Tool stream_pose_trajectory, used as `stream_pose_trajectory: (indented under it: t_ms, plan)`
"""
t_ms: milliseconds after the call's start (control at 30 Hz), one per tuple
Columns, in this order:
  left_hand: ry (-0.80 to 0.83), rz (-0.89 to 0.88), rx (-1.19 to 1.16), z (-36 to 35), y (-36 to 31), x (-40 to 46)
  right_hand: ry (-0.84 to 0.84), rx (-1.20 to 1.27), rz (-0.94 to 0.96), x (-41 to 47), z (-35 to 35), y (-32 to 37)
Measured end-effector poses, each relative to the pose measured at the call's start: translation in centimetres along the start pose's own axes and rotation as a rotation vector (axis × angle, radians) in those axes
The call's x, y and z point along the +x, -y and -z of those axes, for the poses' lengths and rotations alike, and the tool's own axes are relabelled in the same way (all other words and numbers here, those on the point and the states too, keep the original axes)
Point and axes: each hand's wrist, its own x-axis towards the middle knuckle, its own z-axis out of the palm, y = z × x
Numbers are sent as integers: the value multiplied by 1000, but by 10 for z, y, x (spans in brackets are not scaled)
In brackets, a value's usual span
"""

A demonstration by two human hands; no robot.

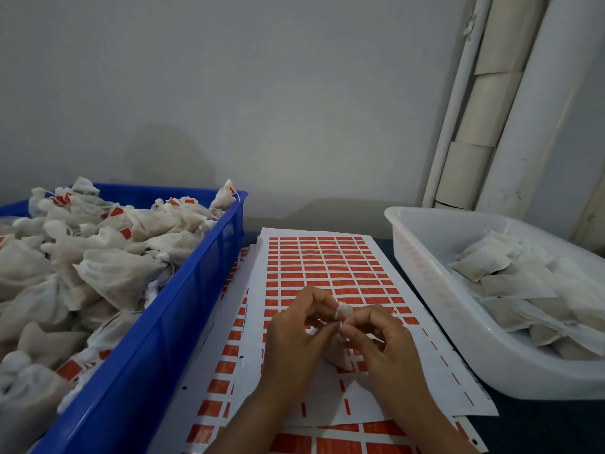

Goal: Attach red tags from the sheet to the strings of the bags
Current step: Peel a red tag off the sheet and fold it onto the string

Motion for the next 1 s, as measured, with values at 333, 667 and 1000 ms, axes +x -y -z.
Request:
stream_pose_trajectory:
  t_ms: [333,667,1000]
  plan:
    - [54,213,-187,-3,0,1,23,87,-110,1,-1,2]
    - [70,229,-199,-4,-1,0,-46,52,-76,1,0,-1]
    - [7,185,-149,-2,-2,-1,-9,42,57,1,1,1]
